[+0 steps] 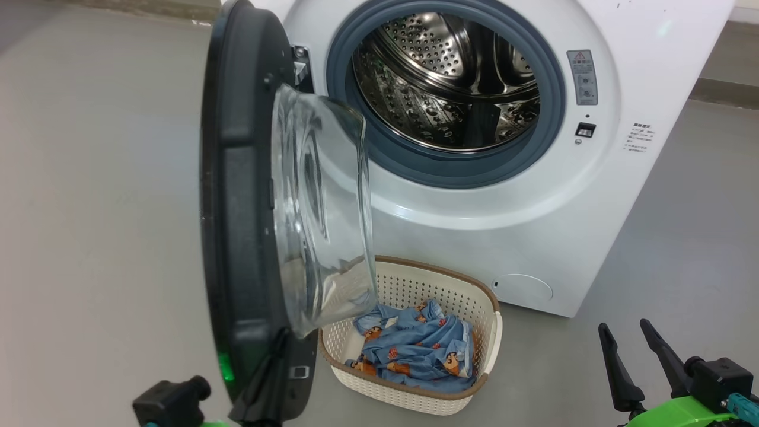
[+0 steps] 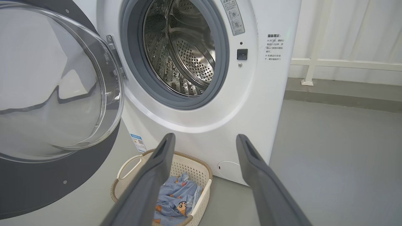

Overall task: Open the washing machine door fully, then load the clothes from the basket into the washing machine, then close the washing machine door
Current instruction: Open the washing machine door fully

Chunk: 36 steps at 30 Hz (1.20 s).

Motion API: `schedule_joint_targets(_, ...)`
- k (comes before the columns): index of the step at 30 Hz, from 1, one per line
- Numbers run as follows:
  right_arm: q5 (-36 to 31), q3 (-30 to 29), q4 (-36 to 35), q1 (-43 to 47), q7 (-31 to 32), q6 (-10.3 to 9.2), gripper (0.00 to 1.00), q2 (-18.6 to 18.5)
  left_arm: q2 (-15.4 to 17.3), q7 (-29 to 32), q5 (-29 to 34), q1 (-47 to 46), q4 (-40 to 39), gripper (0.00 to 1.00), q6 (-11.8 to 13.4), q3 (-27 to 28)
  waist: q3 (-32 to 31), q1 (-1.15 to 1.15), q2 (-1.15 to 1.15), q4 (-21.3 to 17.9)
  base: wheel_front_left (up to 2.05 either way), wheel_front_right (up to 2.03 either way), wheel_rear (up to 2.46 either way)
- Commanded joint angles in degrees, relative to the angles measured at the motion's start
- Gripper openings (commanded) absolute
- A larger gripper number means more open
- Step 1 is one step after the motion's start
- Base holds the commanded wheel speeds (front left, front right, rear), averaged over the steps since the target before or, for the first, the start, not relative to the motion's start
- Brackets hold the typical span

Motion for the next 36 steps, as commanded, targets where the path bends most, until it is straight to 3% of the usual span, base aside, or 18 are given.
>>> schedule_joint_targets(1,0.47,1.39,-1.2,-0.12,-0.67,0.09,1.0,-0.92,0.85,-0.9,0.15,-2.99,-0.7,0.0,1.12,3.69,0.01,0.0,0.0,0.25,0.0,0.0,0.0)
schedule_joint_targets(14,0.69,1.43,-1.24,0.54,-0.67,0.09,1.0,-1.28,2.64,-4.61,-1.54,-6.68,6.52,0.0,2.13,10.76,0.46,0.0,0.0,1.67,0.0,0.0,0.0)
schedule_joint_targets(28,0.37,1.56,-1.02,0.01,-0.67,0.09,1.0,-1.84,7.29,-10.92,-2.94,-17.92,26.58,0.0,1.96,19.56,1.8,0.0,0.0,0.43,0.0,0.0,0.0)
schedule_joint_targets(36,0.39,1.4,-0.9,0.22,-0.67,0.09,1.0,-1.94,9.57,-12.74,-3.31,-23.76,37.27,0.0,0.9,21.74,1.83,0.0,0.0,-0.15,0.0,0.0,0.0)
